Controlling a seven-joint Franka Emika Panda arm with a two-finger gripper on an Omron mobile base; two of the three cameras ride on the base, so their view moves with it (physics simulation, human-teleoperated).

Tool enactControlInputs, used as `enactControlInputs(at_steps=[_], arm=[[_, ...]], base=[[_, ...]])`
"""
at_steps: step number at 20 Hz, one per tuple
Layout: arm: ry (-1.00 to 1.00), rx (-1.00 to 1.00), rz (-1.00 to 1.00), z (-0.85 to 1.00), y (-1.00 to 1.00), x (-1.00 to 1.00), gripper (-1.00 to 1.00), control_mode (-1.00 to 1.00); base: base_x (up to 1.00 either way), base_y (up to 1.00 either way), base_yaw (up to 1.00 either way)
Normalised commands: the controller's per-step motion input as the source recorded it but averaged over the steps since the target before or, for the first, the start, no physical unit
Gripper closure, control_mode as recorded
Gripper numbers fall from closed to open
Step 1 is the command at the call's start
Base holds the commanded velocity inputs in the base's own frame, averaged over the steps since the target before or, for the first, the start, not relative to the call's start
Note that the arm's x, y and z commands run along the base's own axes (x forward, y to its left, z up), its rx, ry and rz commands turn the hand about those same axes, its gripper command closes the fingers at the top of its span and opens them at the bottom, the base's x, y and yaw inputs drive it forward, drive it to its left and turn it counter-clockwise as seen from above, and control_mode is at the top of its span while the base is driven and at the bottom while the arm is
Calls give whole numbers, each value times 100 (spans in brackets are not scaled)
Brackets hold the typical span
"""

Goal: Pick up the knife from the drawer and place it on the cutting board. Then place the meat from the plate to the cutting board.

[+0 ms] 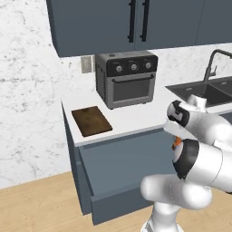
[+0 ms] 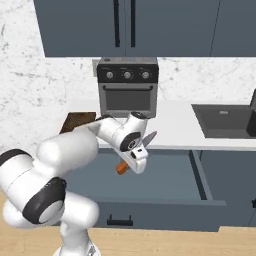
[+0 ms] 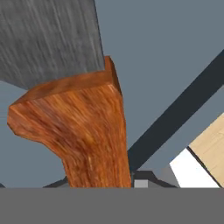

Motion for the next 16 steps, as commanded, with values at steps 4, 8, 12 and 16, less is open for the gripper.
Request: enactControlInputs(at_steps=[4,8,12,16], arm=[[0,0,16,40,100,55,100,-100],[0,0,21,16,100,88,100,-100],[1,0,21,9,100,90,100,-100],[2,0,19,17,100,53,100,-100]], base=[[0,0,0],[0,0,0],[0,0,0],[0,0,0]])
